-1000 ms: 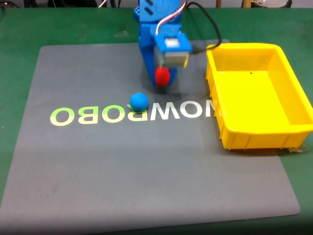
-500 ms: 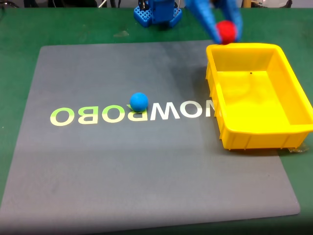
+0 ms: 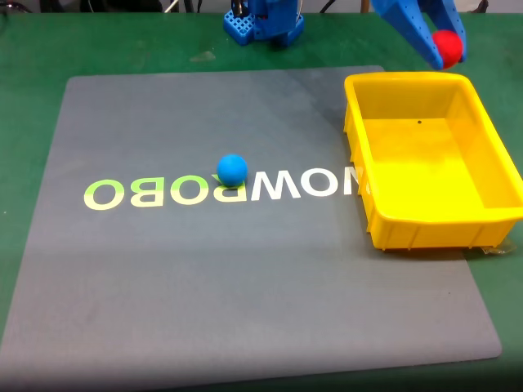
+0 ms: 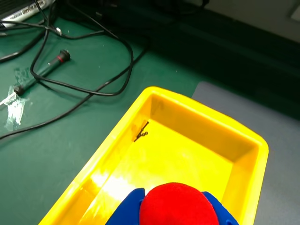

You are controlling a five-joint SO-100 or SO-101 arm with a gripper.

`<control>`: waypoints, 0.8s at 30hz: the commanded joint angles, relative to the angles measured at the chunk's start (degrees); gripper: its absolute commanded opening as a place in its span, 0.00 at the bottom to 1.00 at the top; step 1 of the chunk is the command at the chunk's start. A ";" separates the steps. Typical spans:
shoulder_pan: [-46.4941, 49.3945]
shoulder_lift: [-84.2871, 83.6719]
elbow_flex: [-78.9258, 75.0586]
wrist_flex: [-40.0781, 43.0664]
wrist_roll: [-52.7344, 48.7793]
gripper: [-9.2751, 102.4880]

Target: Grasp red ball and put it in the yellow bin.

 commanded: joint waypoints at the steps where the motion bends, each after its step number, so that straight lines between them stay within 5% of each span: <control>1: -0.53 0.00 -3.78 -1.05 -0.44 0.10; 5: 0.62 -0.18 -3.52 -0.62 -0.09 0.34; 8: 1.58 0.35 -3.16 -0.44 0.53 0.40; 24: 6.24 13.80 5.89 5.36 -0.26 0.39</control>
